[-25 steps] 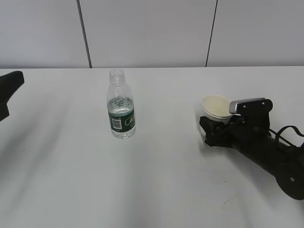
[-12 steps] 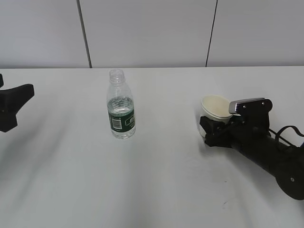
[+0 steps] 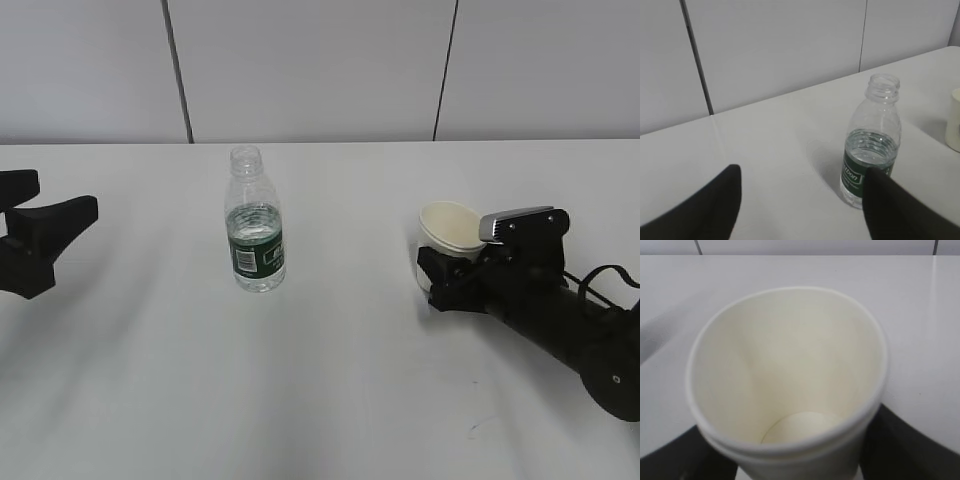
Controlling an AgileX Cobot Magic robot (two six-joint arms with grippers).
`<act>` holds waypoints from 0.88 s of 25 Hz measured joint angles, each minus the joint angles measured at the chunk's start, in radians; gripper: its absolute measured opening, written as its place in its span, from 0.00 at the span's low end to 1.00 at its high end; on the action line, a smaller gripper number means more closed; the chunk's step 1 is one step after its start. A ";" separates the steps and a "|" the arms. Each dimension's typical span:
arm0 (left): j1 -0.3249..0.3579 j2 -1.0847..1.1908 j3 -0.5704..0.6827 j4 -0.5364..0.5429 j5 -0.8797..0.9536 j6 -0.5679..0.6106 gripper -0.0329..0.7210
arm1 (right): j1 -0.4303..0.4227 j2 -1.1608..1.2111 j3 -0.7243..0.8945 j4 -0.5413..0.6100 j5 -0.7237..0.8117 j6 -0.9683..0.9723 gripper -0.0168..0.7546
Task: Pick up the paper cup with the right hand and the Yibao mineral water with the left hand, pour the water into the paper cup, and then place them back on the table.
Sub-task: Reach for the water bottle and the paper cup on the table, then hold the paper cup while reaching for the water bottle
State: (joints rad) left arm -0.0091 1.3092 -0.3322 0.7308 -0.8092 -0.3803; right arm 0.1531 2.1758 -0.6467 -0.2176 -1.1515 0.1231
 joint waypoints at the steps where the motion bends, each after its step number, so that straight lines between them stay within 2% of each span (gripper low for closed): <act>1: 0.000 0.011 0.000 0.000 -0.005 -0.001 0.66 | 0.000 0.000 0.000 0.000 0.000 0.000 0.66; 10: 0.000 0.171 0.000 -0.001 -0.171 -0.002 0.67 | 0.000 0.000 0.000 -0.001 0.000 -0.002 0.66; 14: 0.000 0.291 0.000 -0.011 -0.309 -0.002 0.74 | 0.000 0.000 0.000 -0.001 0.000 -0.002 0.66; 17: 0.000 0.387 -0.013 -0.012 -0.325 0.001 0.80 | 0.000 0.000 0.000 -0.002 -0.002 -0.002 0.66; 22: 0.000 0.506 -0.079 0.032 -0.327 0.020 0.82 | 0.000 0.000 0.000 -0.002 -0.002 -0.002 0.66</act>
State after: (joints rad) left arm -0.0091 1.8149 -0.4113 0.7633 -1.1365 -0.3599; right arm 0.1531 2.1758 -0.6467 -0.2200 -1.1536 0.1212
